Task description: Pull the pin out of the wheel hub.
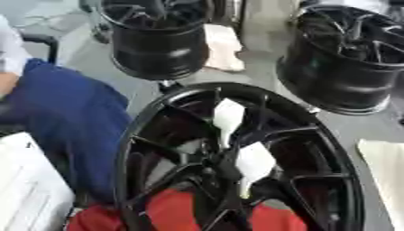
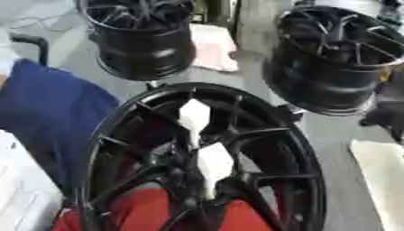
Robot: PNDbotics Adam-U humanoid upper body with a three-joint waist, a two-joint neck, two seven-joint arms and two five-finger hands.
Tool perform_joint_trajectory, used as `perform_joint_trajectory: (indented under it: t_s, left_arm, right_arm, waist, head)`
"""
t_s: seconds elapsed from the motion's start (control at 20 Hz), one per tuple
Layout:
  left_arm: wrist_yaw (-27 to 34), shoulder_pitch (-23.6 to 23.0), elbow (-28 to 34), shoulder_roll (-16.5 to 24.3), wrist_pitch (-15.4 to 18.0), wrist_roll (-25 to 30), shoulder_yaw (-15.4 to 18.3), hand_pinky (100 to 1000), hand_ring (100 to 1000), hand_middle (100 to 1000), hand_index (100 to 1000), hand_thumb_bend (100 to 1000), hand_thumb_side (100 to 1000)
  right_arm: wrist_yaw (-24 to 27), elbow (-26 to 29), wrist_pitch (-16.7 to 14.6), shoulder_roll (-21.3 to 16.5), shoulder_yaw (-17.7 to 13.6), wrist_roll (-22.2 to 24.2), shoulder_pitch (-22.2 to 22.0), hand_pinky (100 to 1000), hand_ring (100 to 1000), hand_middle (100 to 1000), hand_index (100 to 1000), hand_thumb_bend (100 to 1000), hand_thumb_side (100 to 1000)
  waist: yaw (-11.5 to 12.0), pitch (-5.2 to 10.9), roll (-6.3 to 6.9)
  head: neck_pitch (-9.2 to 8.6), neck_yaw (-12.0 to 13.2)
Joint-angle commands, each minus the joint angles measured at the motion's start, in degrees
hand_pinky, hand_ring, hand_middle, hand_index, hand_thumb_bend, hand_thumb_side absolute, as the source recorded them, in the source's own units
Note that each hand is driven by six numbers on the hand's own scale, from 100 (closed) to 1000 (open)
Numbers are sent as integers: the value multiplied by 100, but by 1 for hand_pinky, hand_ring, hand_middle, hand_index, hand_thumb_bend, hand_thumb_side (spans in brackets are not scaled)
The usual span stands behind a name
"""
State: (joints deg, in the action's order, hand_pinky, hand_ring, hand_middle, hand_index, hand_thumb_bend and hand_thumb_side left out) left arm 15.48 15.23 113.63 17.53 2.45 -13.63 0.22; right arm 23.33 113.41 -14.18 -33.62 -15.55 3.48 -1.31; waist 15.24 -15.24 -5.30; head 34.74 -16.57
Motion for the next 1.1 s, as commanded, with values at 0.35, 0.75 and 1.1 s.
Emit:
perform_joint_trajectory:
  t_s: [0.35, 0.75, 1.1]
  left_arm:
    - [-33, 122, 96, 156, 28, 33, 11, 657, 781, 593, 676, 142, 657]
    - [-194, 498, 96, 944, 207, 114, -32, 662, 785, 601, 684, 116, 611]
    - [-735, 923, 96, 2415, 356, 257, -156, 681, 783, 614, 703, 110, 539]
  right_arm:
    - [-106, 118, -95, -79, -78, 23, 37, 871, 657, 618, 728, 100, 537]
    - [-270, 118, -271, 31, -139, -14, 21, 871, 658, 618, 729, 100, 534]
    - [-583, 118, -566, 129, -155, -71, -181, 869, 658, 619, 730, 100, 530]
  waist:
    - [-34, -66, 8]
    - [-143, -295, -19]
    - [-302, -397, 24]
  head:
    - [348, -510]
    - [266, -287]
    - [291, -147]
